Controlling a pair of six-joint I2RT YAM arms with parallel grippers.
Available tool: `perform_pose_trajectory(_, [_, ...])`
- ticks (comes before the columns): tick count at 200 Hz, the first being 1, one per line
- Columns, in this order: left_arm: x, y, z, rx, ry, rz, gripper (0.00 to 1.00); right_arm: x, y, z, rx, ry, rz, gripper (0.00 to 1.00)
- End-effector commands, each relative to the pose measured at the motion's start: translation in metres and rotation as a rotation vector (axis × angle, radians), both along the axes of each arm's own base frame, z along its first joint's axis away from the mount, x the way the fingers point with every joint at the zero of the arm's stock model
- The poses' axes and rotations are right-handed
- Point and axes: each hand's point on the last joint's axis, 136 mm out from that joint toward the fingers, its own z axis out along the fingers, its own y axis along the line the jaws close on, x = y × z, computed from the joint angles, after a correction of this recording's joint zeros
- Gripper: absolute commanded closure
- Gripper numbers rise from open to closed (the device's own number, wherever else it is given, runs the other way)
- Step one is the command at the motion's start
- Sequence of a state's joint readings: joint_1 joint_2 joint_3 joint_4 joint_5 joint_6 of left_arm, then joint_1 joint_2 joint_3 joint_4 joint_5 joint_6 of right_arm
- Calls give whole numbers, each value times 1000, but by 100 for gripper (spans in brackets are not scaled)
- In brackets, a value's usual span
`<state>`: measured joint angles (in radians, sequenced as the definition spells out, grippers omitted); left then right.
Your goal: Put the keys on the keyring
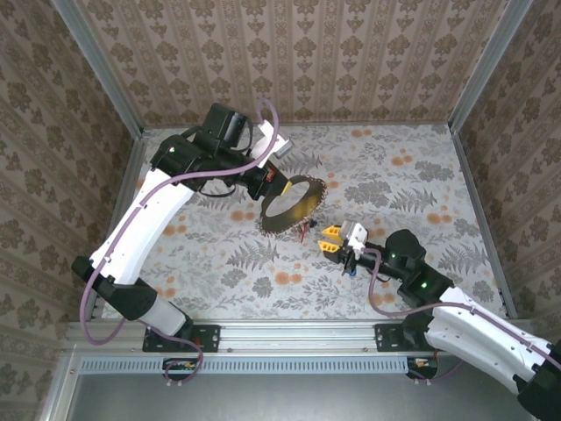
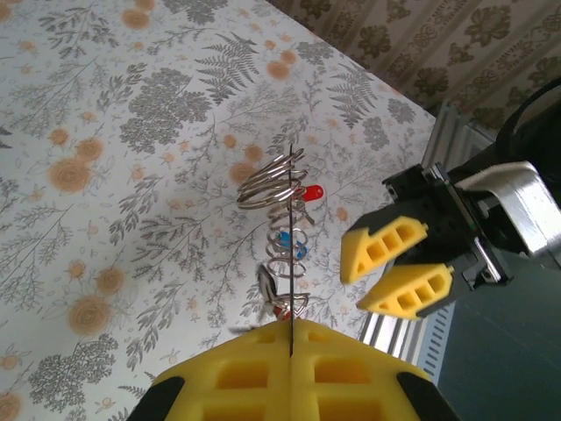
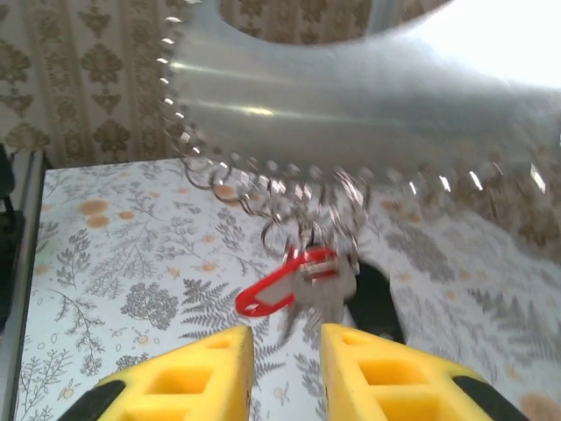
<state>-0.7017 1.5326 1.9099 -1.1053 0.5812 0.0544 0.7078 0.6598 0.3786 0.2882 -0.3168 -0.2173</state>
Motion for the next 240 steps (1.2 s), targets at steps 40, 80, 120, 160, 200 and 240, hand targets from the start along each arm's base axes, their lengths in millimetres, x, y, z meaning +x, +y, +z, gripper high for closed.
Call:
perform_pose_trajectory(40, [-10,-4,24,-77,-56,-52,100,-11,42,32,28,-255,45,79])
perform_pose_trajectory(80, [-10,-5,27,-85,-62,-52,100,-7,64,28,26,-244,55,78])
perform_pose_trajectory(120, [-11,-4,27,-87,-63,-57,100,16,66,9,32,-190,-61,78])
perform_pose_trajectory(160, [-13,-3,30,-98,-75,-53,100,26,55,2,27,-173,-143,78])
perform_pose_trajectory(200, [-14,-2,33,-107,-77,-50,100,26,50,-9,8,-157,-159,77])
perform_pose_trajectory(240, [-15,-2,35,-116,-85,-49,100,24,48,-15,8,-137,-156,76])
